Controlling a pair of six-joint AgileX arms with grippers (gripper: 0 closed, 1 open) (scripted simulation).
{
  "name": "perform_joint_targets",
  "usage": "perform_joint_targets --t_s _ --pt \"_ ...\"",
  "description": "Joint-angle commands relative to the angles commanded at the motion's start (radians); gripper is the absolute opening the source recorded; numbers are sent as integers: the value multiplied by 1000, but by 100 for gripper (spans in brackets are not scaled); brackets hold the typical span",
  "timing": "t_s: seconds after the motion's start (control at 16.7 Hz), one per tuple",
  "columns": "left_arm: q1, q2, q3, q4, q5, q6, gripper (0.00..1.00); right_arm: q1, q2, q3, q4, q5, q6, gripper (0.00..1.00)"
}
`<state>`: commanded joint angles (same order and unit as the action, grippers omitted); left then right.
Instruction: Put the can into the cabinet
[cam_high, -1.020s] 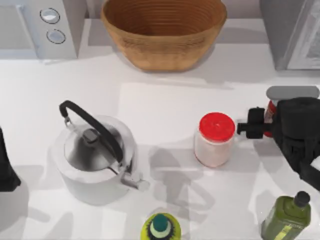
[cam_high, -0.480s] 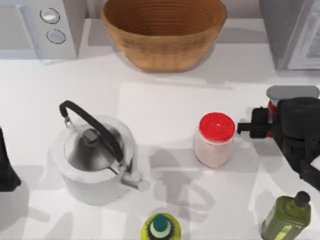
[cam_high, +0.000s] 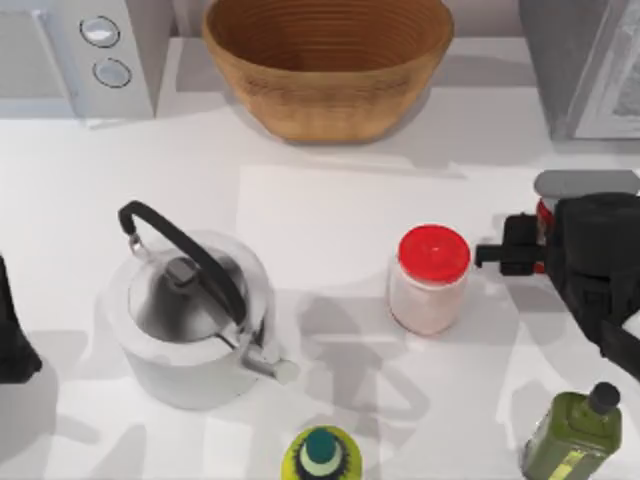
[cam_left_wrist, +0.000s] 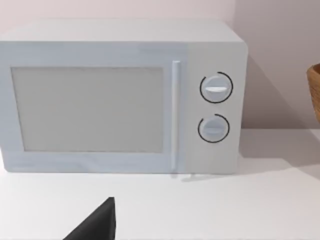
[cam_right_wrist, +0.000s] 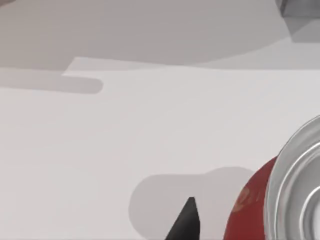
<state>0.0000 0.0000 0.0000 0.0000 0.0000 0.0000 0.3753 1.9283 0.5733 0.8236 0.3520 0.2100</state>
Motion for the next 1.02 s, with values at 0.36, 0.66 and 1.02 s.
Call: perform_joint_targets --t_s 0.36,0.66,1.02 --pt "0 0 0 0 0 0 100 -28 -182 42 -177 -19 -5 0" --pt "0 0 0 0 0 0 100 -21 -365 140 -457 -26 -4 0" --pt "0 0 0 0 0 0 100 1 -474 252 -723 -9 0 0"
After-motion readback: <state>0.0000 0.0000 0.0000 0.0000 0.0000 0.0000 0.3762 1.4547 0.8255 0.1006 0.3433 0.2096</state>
